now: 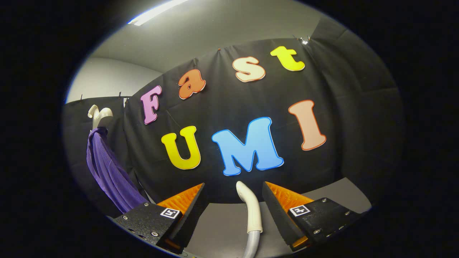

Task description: Iron the clothes twice with a garment steamer, once on the left side and once on the right side.

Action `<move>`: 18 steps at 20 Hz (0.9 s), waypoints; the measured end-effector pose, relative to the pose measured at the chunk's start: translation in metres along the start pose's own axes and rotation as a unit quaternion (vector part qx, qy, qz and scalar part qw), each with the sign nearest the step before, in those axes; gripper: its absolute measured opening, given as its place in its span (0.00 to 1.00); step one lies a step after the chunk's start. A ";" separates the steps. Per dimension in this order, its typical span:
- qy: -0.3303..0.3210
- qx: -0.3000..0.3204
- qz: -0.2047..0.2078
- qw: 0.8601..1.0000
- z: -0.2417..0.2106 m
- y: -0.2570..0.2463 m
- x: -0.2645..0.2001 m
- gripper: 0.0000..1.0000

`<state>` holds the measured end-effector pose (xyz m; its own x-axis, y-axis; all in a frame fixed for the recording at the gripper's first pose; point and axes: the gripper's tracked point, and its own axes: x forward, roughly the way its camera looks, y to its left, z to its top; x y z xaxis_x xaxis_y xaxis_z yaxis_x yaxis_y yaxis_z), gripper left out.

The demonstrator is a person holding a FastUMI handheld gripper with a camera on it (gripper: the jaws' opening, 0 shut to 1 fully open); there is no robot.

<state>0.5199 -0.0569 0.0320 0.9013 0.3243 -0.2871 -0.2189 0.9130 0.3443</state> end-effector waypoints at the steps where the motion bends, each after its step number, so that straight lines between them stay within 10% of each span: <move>1: 0.020 0.009 0.003 1.000 -0.011 -0.008 0.012 0.95; 18: 0.257 0.135 0.077 0.954 -0.143 -0.036 0.091 0.86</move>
<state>0.5568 -0.0252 -0.1346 0.5487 0.5905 -0.5918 -0.1665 0.7709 0.6148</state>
